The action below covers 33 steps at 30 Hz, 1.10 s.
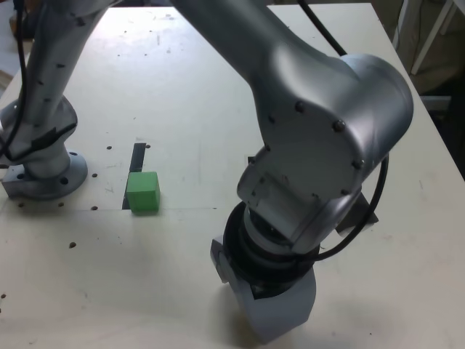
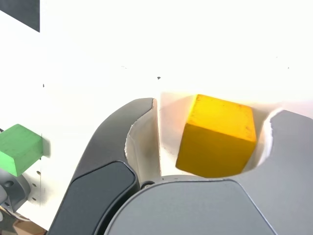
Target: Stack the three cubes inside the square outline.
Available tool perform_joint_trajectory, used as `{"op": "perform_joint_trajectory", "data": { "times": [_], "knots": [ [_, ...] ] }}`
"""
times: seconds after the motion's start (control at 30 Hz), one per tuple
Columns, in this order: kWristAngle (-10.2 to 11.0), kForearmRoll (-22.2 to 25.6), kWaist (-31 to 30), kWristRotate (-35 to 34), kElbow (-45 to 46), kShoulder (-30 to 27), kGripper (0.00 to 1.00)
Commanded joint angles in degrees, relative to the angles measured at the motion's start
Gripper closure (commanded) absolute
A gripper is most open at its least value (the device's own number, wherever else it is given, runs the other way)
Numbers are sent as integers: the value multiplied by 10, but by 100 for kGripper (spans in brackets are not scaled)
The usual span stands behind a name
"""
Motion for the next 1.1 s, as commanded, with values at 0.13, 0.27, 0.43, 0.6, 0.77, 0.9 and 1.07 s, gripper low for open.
{"op": "perform_joint_trajectory", "data": {
  "times": [0.13, 0.27, 0.43, 0.6, 0.77, 0.9, 1.07],
  "knots": [
    [1, -6, -2, -2, -6, 8, 58],
    [2, -6, -2, -2, -9, 8, 65],
    [7, 3, -3, -4, -11, 4, 70],
    [17, 15, -3, -12, -10, -10, 70],
    [27, 31, 7, -28, -12, -29, 70],
    [28, 55, 33, -47, -14, -48, 70],
    [18, 82, 88, -74, 6, -77, 70]
  ]
}}
